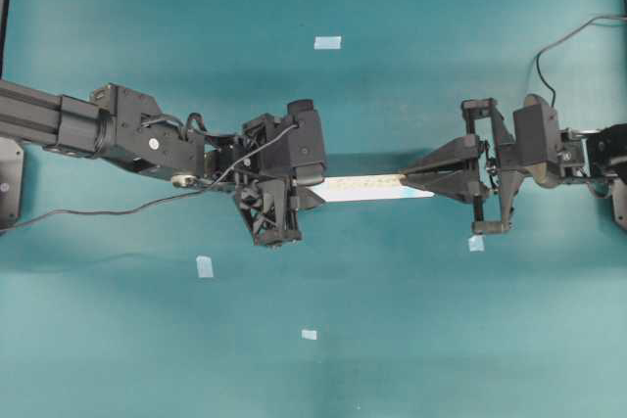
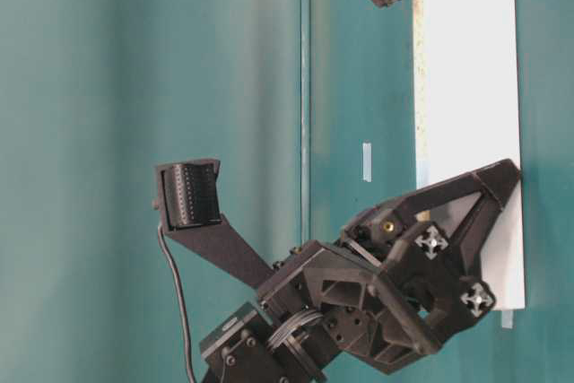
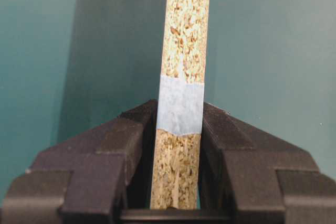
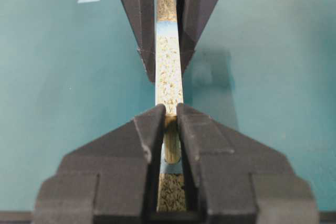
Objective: Move the wooden board into place and insert the rod into its hole.
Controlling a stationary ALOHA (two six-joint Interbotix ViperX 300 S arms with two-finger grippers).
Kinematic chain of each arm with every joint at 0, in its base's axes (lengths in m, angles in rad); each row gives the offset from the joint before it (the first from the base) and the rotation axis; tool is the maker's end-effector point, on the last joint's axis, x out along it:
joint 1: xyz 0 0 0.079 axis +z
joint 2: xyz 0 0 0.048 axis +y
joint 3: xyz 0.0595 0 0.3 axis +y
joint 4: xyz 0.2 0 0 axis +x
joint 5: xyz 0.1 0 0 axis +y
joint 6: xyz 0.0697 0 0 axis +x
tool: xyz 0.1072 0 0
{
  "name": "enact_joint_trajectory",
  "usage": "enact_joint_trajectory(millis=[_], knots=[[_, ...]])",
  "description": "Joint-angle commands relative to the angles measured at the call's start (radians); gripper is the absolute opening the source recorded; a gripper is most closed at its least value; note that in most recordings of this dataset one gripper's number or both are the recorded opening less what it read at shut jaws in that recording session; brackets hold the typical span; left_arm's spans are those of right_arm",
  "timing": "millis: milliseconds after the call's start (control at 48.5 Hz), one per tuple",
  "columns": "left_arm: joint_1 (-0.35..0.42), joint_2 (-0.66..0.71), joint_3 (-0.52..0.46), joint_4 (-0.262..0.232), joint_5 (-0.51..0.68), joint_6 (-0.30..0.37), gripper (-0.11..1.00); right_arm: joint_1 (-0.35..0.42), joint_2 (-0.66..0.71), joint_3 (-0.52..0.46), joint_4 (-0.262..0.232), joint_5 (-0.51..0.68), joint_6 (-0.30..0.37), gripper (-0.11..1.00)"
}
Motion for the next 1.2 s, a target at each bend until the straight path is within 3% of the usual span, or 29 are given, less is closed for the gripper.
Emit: enact_joint_trajectory(millis=[0,413,1176], knots=[[-0.005,-0.014,-0.003,-0.002,-0.003,-0.014,0.23,0.002,-0.003,0.000,0.003,-0.003,-0.002,0.12],[-0.005,-0.015,-0.005,-0.002,-0.003,-0.014,0.23,0.002,-0.005,0.032,0.015,0.000,0.000,0.12],[-0.005,-0.015,-0.006,-0.002,-0.003,-0.014,0.23,0.026,-0.044,0.046,0.015,0.130,0.002,0.12]])
